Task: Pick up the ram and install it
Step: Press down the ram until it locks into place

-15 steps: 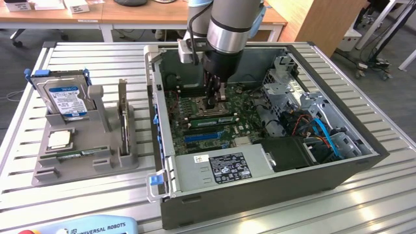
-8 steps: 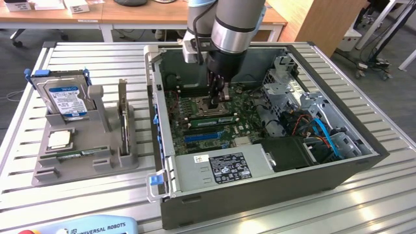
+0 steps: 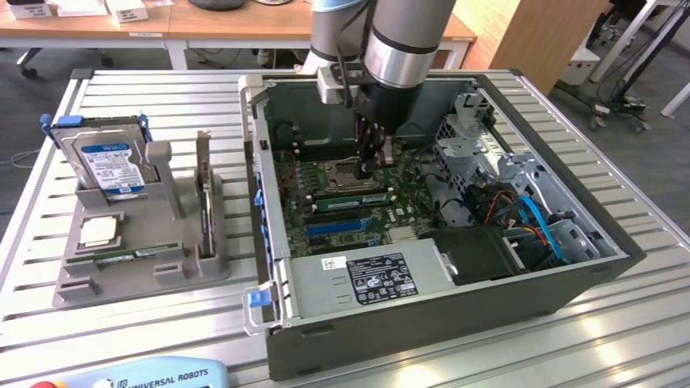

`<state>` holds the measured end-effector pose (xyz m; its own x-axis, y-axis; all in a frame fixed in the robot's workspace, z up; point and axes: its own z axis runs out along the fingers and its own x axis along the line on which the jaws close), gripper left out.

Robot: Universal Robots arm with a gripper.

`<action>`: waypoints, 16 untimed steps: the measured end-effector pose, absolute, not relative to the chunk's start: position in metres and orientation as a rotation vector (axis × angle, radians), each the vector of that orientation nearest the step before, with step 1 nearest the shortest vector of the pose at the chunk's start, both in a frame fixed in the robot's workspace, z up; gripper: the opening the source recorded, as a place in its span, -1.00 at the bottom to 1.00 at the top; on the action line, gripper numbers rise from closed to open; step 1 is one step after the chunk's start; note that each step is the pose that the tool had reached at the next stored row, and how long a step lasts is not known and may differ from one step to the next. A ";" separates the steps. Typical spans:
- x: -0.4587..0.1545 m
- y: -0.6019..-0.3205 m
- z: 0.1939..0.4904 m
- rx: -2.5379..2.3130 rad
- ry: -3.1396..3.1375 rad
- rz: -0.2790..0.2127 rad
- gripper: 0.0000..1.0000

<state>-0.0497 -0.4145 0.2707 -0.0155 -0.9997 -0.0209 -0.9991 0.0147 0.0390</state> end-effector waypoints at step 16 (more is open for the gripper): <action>-0.041 -0.415 0.271 2.196 -2.229 -0.067 -0.80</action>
